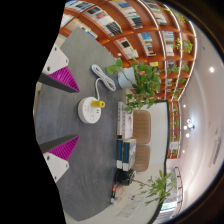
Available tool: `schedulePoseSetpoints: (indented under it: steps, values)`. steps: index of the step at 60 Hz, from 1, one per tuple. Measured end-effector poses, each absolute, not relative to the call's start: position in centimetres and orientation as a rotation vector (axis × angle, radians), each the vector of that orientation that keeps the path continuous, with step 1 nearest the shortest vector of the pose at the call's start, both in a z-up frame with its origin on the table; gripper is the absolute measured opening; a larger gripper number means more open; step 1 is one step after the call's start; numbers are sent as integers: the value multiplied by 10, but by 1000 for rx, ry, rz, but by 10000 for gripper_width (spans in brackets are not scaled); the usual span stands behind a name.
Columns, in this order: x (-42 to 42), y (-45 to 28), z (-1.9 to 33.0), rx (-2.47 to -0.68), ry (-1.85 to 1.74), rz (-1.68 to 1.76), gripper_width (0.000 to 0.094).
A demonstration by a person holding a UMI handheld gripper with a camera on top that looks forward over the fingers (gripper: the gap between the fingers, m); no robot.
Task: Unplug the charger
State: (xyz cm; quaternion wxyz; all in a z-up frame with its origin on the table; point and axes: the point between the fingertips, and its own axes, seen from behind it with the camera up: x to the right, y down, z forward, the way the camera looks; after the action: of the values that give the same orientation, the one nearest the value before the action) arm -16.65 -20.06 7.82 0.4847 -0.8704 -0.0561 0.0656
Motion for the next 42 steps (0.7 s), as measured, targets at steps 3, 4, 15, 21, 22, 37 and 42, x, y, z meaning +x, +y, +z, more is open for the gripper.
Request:
schedulePoseSetpoints:
  steps: [3, 4, 15, 21, 22, 37, 42]
  values:
    - [-166, -195, 82, -2110, -133, 165, 831]
    - [-165, -191, 82, -2107, -131, 166, 828]
    - [-134, -147, 70, -2100, -86, 121, 655]
    - [-105, -128, 55, -2128, -68, 90, 477]
    - [-101, -128, 52, -2140, -67, 85, 358]
    - [-61, -112, 55, -2088, -119, -48, 55]
    - [-57, -112, 49, -2100, -117, -32, 45]
